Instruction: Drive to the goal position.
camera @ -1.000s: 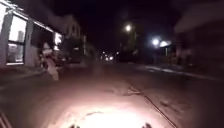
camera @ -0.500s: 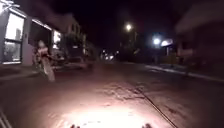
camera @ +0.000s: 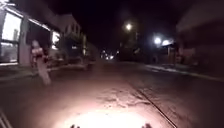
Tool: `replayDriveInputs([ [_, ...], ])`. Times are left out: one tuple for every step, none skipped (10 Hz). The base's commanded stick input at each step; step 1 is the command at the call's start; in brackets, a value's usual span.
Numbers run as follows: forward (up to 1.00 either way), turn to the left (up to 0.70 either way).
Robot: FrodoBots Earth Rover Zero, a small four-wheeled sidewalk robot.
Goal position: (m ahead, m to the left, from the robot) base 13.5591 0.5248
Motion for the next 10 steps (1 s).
replayDriveInputs([
  [0.5, 0.0],
  [0.5, 0.0],
  [0.5, 0.0],
  [0.5, 0.0],
  [0.5, 0.0],
  [0.5, 0.0],
  [0.5, 0.0],
  [0.5, 0.0],
  [0.5, 0.0],
  [0.5, 0.0],
])
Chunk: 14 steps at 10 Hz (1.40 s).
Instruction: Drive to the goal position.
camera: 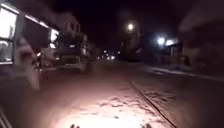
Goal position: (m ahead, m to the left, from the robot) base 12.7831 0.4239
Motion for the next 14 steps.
replayDriveInputs([
  [0.5, 0.0],
  [0.5, 0.0],
  [0.5, 0.0],
  [0.5, 0.0],
  [0.5, 0.0],
  [0.5, 0.0],
  [0.5, 0.0],
  [0.5, 0.0],
  [0.5, 0.0],
  [0.5, 0.0],
  [0.5, 0.0],
  [0.5, 0.0],
  [0.5, 0.0],
  [0.5, 0.0],
])
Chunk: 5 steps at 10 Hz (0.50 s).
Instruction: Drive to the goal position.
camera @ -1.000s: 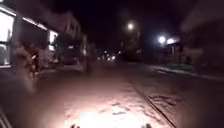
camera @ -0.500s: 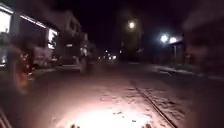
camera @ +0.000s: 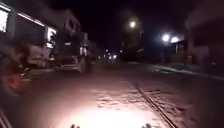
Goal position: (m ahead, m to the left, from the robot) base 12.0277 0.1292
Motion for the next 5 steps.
replayDriveInputs([
  [0.5, 0.0],
  [0.5, 0.0],
  [0.5, 0.0],
  [0.5, 0.0],
  [0.5, 0.0],
])
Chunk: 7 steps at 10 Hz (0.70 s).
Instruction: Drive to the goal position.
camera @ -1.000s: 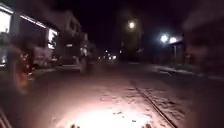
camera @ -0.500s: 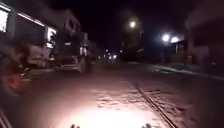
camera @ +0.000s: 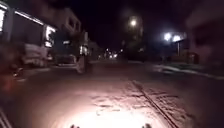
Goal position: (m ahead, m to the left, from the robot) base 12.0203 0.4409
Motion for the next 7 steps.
replayDriveInputs([
  [0.5, 0.0],
  [0.5, 0.0],
  [0.5, 0.0],
  [0.5, 0.0],
  [0.5, 0.0],
  [0.5, 0.0],
  [0.5, 0.0],
])
